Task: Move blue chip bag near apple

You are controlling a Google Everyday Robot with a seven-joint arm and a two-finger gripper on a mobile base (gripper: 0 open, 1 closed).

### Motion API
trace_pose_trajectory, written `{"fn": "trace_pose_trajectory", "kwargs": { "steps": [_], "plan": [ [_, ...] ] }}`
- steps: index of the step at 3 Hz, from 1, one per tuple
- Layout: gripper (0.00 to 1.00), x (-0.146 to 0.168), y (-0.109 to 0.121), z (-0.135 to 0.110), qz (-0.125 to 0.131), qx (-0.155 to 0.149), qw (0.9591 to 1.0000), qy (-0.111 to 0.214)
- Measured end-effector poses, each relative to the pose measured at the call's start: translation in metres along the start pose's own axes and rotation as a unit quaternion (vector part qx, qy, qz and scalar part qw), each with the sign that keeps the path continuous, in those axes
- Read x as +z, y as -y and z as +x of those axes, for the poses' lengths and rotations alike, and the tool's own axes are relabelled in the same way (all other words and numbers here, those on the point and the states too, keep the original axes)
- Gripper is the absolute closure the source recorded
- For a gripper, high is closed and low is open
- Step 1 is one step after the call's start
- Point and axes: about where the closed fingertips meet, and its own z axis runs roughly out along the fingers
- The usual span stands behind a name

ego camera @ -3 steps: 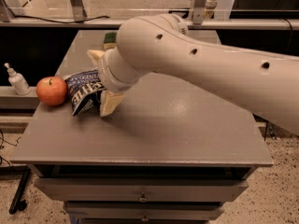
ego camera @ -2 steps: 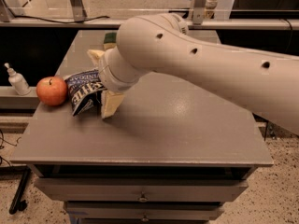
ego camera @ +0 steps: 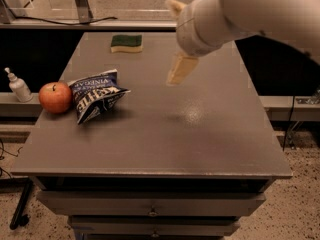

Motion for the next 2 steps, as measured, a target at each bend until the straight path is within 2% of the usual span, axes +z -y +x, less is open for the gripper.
{"fn": "trace_pose_trajectory", "kwargs": {
  "steps": [1,2],
  "plan": [
    [0.0,-0.0426,0.035,0.0413,0.043,0.024,0.9982,-0.033],
    [0.0,-0.0492,0.0415,0.0448,0.051,0.026,0.9977,-0.036]
  ]
}}
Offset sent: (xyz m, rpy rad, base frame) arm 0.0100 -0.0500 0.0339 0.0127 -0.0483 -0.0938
